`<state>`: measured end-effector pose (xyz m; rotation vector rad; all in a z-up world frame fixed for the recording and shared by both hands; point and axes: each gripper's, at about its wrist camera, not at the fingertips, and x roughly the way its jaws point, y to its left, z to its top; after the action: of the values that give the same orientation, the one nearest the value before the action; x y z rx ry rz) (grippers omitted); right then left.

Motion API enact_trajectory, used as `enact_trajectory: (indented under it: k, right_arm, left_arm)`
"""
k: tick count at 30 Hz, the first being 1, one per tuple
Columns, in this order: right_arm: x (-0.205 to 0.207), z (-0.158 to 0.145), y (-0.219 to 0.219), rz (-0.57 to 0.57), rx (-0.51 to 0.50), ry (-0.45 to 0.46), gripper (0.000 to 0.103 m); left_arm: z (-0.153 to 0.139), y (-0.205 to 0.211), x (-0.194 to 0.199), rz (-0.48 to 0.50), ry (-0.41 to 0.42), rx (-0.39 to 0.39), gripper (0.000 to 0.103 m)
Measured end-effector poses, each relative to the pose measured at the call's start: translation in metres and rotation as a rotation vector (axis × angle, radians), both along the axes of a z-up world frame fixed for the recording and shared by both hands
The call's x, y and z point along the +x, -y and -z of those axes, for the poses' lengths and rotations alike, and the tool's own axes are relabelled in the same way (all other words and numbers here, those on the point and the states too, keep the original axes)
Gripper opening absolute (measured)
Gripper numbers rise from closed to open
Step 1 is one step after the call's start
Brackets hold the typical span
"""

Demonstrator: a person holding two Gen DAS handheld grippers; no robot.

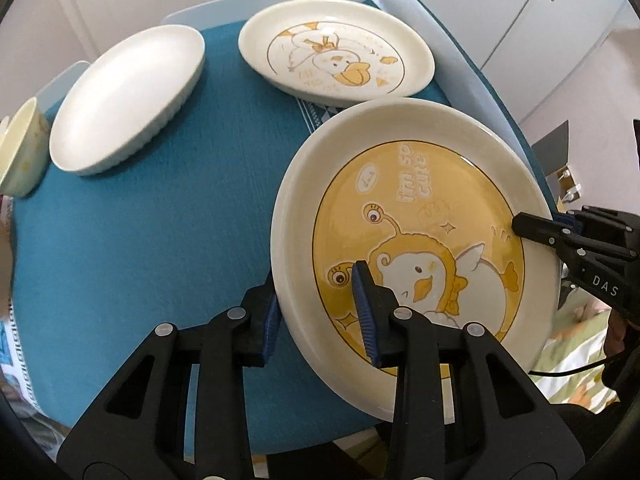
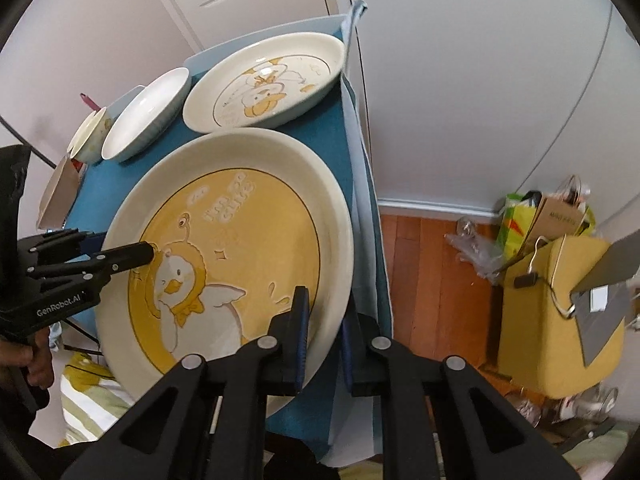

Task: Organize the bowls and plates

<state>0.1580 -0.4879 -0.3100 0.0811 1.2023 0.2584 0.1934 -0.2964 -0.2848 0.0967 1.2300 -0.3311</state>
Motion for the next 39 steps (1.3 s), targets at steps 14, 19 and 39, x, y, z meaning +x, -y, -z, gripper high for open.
enact_trajectory:
  k: [14, 19, 39]
  right_arm:
    - [-0.004, -0.041, -0.041, -0.129, -0.062, 0.133, 0.014]
    - [0.0, -0.059, -0.085, -0.178, -0.036, 0.171, 0.015]
    - [0.006, -0.029, -0.284, -0.282, 0.008, 0.11, 0.014]
  left_arm:
    - [-0.049, -0.079, -0.019, -0.113, 0.083, -0.04, 0.03]
    - [-0.069, -0.131, -0.03, -0.171, 0.118, -0.021, 0.03]
    - [-0.033, -0.327, -0.043, -0.25, 0.073, 0.003, 0.03]
